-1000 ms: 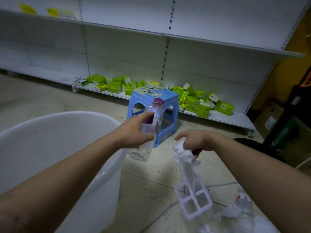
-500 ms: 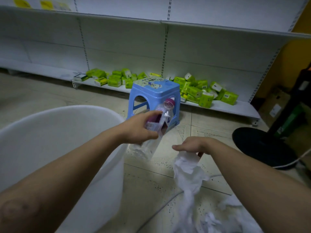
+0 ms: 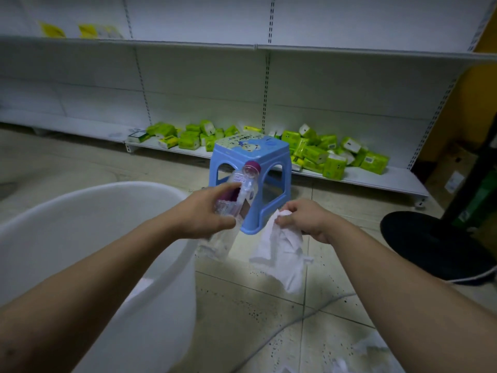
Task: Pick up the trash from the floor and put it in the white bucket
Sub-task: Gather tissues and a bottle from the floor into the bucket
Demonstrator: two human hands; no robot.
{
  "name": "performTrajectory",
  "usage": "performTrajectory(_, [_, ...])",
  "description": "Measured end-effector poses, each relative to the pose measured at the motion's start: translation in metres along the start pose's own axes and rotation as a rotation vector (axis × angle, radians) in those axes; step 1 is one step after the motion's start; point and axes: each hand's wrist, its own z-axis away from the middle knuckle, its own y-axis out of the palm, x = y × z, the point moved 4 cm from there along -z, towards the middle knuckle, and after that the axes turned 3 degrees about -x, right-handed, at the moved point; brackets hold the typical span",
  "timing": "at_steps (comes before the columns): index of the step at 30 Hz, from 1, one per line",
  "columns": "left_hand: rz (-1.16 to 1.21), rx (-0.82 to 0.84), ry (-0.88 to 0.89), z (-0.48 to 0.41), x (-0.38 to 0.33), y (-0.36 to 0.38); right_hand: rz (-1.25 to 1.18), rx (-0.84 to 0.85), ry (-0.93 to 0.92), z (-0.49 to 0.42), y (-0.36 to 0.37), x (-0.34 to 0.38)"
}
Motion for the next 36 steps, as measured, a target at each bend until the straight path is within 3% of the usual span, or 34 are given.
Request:
performTrajectory(4, [0.186, -0.139, -0.077, 0.003, -0.001, -0.04, -0.099, -0.101, -0.136, -0.005, 0.003, 0.044])
performTrajectory(8, [0.055, -0.26, -0.095, 0.013, 0.004, -0.087, -0.314, -0.204, -0.249, -0.005, 0.018, 0.093])
performTrajectory(12, [-0.07, -0.291, -0.173, 0.038, 0.039, -0.121, -0.544, -0.108, -0.291, 0.002, 0.06, 0.135])
performTrajectory(16, [-0.148, -0.191, -0.342, 0.066, 0.089, -0.139, -0.577, -0.008, -0.259, 0.005, 0.119, 0.155])
performTrajectory(20, [-0.25, -0.11, -0.442, 0.09, 0.13, -0.141, -0.396, 0.178, -0.204, 0.004, 0.183, 0.153])
performTrajectory(24, [-0.364, 0.045, -0.481, 0.103, 0.155, -0.127, 0.231, 0.414, -0.398, 0.015, 0.231, 0.146])
performTrajectory(30, [-0.445, -0.03, -0.349, 0.082, 0.14, -0.111, 0.544, 0.311, -0.499, 0.011, 0.209, 0.145])
performTrajectory(36, [-0.386, -0.09, -0.079, 0.045, 0.085, -0.063, 0.553, 0.114, -0.494, 0.009, 0.122, 0.141])
